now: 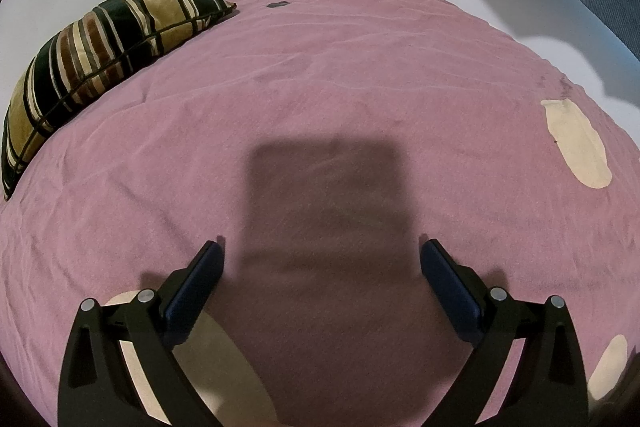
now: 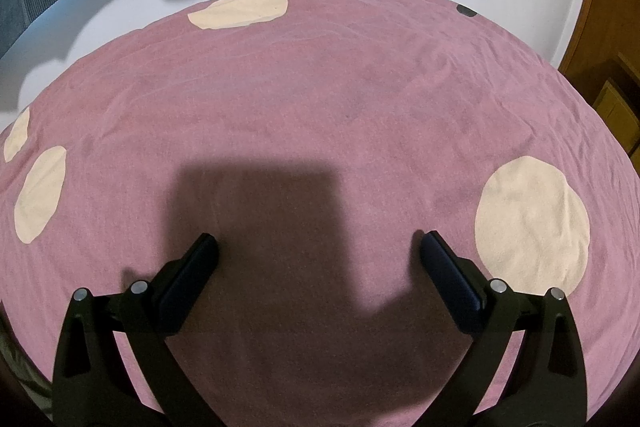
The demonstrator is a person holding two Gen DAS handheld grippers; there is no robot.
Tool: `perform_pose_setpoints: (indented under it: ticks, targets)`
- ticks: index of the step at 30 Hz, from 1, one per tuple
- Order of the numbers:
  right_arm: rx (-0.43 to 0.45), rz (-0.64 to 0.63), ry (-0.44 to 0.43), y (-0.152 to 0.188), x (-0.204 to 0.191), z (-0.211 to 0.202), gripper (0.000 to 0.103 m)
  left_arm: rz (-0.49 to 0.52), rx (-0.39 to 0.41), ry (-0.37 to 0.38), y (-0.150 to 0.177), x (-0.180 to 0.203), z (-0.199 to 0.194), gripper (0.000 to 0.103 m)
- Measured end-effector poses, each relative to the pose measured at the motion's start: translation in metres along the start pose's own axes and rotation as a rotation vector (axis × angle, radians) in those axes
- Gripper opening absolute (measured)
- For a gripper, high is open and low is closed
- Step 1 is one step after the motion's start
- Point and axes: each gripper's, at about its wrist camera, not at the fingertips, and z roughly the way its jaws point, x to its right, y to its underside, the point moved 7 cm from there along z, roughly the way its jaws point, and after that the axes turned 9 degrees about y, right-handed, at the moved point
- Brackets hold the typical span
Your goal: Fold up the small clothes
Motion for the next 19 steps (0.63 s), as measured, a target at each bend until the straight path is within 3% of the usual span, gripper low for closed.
perform_pose_setpoints:
  ticks: [19]
  targets:
    - [0.000, 0.000, 0.000, -0.0002, 0.0002, 0.0002, 0.101, -0.002, 0.004, -0.002, 0.0011, -0.0018, 0.0031, 0.099]
